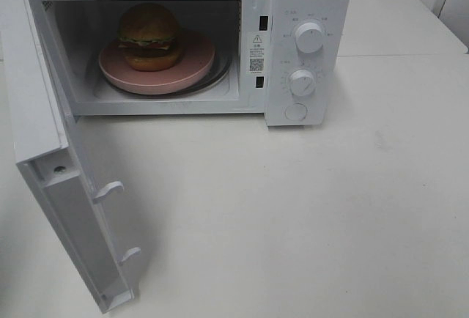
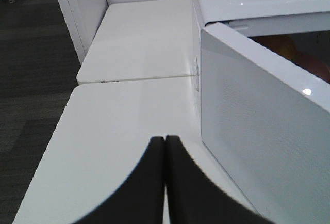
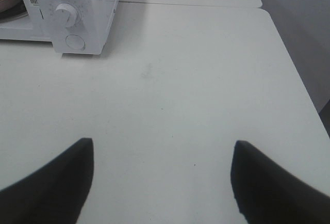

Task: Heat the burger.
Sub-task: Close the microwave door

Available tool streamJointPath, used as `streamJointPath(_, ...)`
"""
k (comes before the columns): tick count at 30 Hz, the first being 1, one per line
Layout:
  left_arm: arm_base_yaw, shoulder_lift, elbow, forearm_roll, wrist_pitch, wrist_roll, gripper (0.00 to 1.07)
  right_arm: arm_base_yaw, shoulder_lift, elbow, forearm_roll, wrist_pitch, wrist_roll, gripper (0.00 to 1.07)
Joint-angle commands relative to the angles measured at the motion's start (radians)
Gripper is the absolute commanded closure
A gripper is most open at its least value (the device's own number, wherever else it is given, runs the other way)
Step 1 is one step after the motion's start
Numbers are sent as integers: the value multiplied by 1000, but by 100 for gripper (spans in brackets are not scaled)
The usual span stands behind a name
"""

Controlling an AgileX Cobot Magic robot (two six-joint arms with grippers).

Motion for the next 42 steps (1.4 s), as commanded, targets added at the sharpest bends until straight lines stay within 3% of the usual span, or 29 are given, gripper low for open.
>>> streamJointPath(1,-12,56,36,-7,-114,-1,107,-7,-26,6,3,-1,-8,35)
streamJointPath(5,-35,189,135,-7,-408,-1,107,-7,-26,6,3,-1,-7,35)
streamJointPath(7,-40,211,158,-7,-466,-1,107,-7,-26,6,3,-1,-8,35)
streamJointPath(9,-72,328,232,9,-746,-1,107,-7,-26,6,3,-1,-8,35)
streamJointPath(12,-83,363,248,23,-813,-1,107,-7,-26,6,3,-1,-8,35)
streamJointPath(14,-118,502,284,108,-1016,-2,107,-7,-26,6,3,-1,-8,35)
streamJointPath(24,-124,757,289,135,-1185,-10,107,-7,-26,6,3,-1,-8,35)
streamJointPath(27,-124,826,289,168,-1233,-38,107,-7,-26,6,3,-1,-8,35)
streamJointPath(33,-124,965,289,308,-1360,-114,107,-7,-26,6,3,-1,-8,35)
streamJointPath(38,-124,1000,288,366,-1384,-118,107,-7,-26,6,3,-1,-8,35)
streamJointPath(42,-124,1004,261,496,-1388,-177,107,-7,-26,6,3,-1,-9,35)
